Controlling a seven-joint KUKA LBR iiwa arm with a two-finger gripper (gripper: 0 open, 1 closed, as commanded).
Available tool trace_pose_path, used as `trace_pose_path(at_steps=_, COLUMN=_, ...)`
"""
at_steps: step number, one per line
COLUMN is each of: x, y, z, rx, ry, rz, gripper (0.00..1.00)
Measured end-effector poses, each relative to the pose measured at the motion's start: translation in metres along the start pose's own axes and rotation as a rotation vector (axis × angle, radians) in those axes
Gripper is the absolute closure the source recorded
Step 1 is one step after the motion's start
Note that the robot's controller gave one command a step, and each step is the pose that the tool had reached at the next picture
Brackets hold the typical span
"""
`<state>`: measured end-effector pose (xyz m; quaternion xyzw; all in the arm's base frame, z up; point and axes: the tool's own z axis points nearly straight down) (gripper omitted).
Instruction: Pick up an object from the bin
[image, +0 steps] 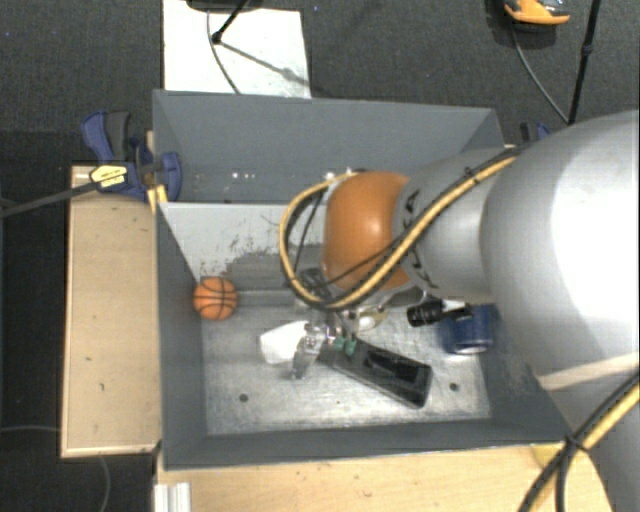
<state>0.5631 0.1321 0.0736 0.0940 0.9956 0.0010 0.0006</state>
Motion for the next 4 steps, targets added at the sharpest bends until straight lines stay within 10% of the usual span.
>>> trace_pose_path(at_steps=1, x=-0.008, y=-0.013, z=-0.003, rx=0.002, ry=0.001, rz=-0.208, gripper=1.0)
trace_pose_path(at_steps=4, x=-0.008, y=-0.013, z=-0.018, rx=0.001, ry=0.001, rz=-0.206, gripper=1.0)
